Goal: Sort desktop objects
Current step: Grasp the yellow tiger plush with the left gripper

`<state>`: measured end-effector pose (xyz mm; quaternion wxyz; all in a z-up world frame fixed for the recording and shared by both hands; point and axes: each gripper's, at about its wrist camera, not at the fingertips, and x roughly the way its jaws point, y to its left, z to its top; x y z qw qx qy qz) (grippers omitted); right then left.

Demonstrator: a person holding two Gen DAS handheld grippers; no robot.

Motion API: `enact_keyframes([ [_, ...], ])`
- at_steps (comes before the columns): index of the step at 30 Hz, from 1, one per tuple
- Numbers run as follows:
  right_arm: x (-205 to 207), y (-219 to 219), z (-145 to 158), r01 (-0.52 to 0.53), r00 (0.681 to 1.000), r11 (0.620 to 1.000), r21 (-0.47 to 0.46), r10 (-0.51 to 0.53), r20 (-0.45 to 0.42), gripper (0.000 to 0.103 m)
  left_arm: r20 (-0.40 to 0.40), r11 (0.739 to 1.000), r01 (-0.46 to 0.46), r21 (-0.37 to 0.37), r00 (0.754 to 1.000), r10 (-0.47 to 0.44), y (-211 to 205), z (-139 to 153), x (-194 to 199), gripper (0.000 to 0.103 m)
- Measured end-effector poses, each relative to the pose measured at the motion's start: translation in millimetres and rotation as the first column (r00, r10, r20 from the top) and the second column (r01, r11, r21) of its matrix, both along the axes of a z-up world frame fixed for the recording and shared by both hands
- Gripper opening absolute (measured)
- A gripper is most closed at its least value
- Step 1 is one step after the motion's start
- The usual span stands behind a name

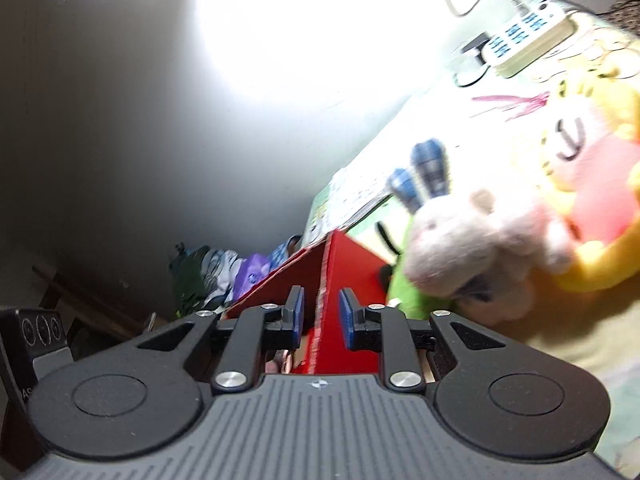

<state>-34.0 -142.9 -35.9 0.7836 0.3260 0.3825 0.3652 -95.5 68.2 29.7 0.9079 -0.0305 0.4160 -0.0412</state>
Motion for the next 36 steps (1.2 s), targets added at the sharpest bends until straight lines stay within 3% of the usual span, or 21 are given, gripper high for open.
enact_keyframes([
  [6, 11, -88, -17, 0.203, 0.978, 0.977, -0.069, -0.207, -0.042, 0.027, -0.122, 0.976, 0.085, -0.201, 0.986, -0.111, -49, -45, 45, 0.079],
  [11, 34, -126, -31, 0.300, 0.948, 0.937, -0.179, -0.313, -0.050, 0.030, -0.162, 0.970, 0.091, -0.223, 0.978, -0.129, -84, -71, 66, 0.079],
  [13, 45, -130, -37, 0.293, 0.949, 0.935, -0.200, -0.310, -0.059, 0.031, -0.173, 0.971, 0.088, -0.224, 0.977, -0.128, -89, -77, 71, 0.079],
  [17, 70, -122, -54, 0.247, 0.960, 0.939, -0.240, -0.271, -0.075, 0.046, -0.199, 0.974, 0.067, -0.215, 0.974, -0.111, -88, -84, 78, 0.079],
  [19, 84, -116, -62, 0.229, 0.962, 0.940, -0.252, -0.258, -0.090, 0.047, -0.212, 0.976, 0.048, -0.214, 0.973, -0.094, -84, -87, 79, 0.079],
  [23, 106, -105, -80, 0.183, 0.968, 0.957, -0.226, -0.216, -0.131, 0.061, -0.226, 0.979, 0.010, -0.203, 0.973, -0.057, -78, -89, 77, 0.079],
  [26, 114, -97, -87, 0.146, 0.970, 0.973, -0.181, -0.177, -0.168, 0.066, -0.228, 0.981, -0.010, -0.195, 0.973, -0.035, -75, -89, 76, 0.079],
  [29, 115, -90, -95, 0.080, 0.971, 0.991, -0.107, -0.102, -0.216, 0.059, -0.230, 0.980, -0.022, -0.196, 0.973, -0.024, -73, -89, 74, 0.079],
  [33, 104, -99, -93, 0.084, 0.966, 0.993, -0.079, -0.100, -0.237, 0.049, -0.230, 0.979, -0.004, -0.206, 0.972, -0.044, -76, -88, 70, 0.079],
  [36, 88, -114, -92, 0.079, 0.958, 0.996, -0.051, -0.090, -0.274, 0.048, -0.227, 0.973, 0.034, -0.229, 0.970, -0.087, -81, -88, 63, 0.079],
])
